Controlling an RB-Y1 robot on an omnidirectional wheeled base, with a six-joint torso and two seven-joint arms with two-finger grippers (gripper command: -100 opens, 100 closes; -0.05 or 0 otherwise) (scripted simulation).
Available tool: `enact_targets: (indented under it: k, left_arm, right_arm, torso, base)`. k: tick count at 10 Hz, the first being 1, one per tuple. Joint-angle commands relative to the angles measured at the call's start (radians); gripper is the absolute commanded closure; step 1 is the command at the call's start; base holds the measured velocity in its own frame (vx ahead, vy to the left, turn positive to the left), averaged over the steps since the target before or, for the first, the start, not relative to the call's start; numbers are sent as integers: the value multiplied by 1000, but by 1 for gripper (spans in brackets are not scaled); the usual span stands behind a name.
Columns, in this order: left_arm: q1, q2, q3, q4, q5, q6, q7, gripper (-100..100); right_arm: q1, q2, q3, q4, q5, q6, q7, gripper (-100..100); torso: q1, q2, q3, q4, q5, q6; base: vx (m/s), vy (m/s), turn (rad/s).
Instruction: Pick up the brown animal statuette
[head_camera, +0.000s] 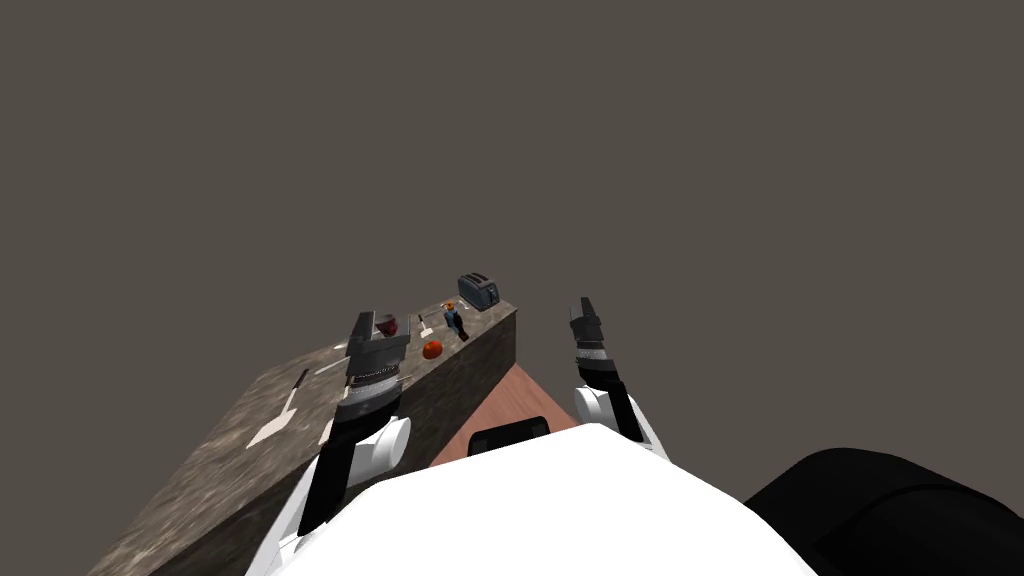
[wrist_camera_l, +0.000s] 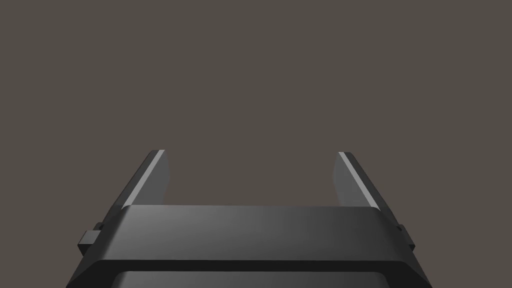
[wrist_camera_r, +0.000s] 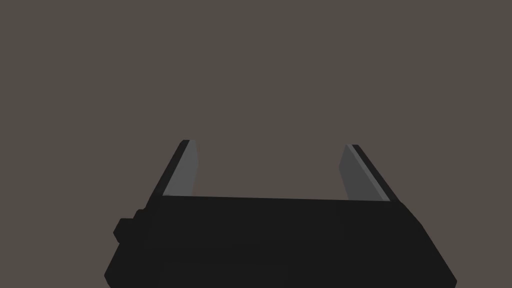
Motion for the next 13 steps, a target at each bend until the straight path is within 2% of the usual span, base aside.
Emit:
enact_targets:
  k: [1,4,5,7,8,11,12,13]
  left_arm:
    - [-24,27,-3,45,39,22,2,-100]
    - [-76,56,-15,129,121,67,3,-100]
    - [-76,56,-15,139,121,67,3,-100]
    - [-115,66,-23,203,183,97,2,-100]
    - [-115,66,-23,210,183,97,2,-100]
    - [-181,72,-34,311,277,142,-1,-100]
    - [-181,72,-34,326,287,142,-1,-100]
    - [-204,73,-38,366,324,155,-3,-100]
  right_arm:
    - [0,0,0,0,0,0,0,0]
    - [0,0,0,0,0,0,0,0]
    - [0,0,0,0,0,0,0,0]
    - [0,0,0,0,0,0,0,0]
    - [0,0,0,0,0,0,0,0]
    - [0,0,0,0,0,0,0,0]
    - [0,0,0,0,0,0,0,0]
    - [0,0,0,0,0,0,0,0]
  torso:
    - [0,0,0,0,0,0]
    - [-1,2,1,0,0,0]
    - [-2,2,1,0,0,0]
    - [2,2,1,0,0,0]
    - [2,1,1,0,0,0]
    - [-1,1,1,0,0,0]
    - [-2,2,1,0,-1,0]
    - [1,0,0,0,0,0]
  base:
    - [-78,-181,117]
    - [-77,-181,124]
    - [-61,-136,48]
    - [-70,-121,134]
    - [-49,-126,48]
    - [-76,-169,128]
    - [-51,-120,65]
    - [-23,-100,97]
